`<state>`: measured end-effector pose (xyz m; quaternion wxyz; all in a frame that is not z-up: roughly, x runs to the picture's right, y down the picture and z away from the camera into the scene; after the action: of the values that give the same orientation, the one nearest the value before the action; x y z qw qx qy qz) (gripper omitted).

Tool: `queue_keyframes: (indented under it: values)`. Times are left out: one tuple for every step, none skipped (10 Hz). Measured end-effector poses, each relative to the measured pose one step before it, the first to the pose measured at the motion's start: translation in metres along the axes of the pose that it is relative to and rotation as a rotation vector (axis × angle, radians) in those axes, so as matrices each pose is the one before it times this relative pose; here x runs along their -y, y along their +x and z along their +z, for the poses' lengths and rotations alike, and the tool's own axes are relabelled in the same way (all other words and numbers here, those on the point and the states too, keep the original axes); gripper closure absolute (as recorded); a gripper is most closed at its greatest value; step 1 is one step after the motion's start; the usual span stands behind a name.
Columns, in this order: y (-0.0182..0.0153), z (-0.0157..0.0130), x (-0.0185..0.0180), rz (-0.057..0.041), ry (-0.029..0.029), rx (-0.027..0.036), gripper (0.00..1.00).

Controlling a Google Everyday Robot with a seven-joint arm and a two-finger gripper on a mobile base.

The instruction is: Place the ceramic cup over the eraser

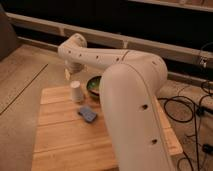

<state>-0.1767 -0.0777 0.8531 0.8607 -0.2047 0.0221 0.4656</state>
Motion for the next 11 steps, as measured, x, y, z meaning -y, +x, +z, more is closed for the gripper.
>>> queue_keyframes:
  values:
    - [-0.00128,0.00925,-0.00497,-0.01118,-0.02082,-0.01627,0.35]
    - [0.00065,0.00739,-0.00148,-0.00597,-0.01044,-0.01668,0.35]
    - [0.0033,0.00871,0.00059,-0.00665,-0.00551,-0.02658,0.35]
    - [0.00358,0.00655,0.00357,-0.00467,0.00319,-0.02268,0.35]
    - [0.0046,0.00668,0.00231,-0.00064,-0.00118,-0.02497,0.35]
    - [0.00612,0.00973,0.00016,-0.00054,-0.00479,-0.03313,0.35]
    - [0.00379,0.00702,-0.00138,0.00114,-0.00648,-0.02009,0.35]
    - [0.00218,0.00785,-0.00192,0.0066,-0.01193,-0.01574,0.35]
    - [0.00056,0.00872,-0.00361,0.00724,-0.01951,-0.01245,0.35]
    - [-0.00112,0.00744,-0.00471,0.00087,-0.01914,-0.00784,0.35]
    - [-0.0034,0.00692,-0.00711,-0.00368,-0.02087,-0.00452,0.35]
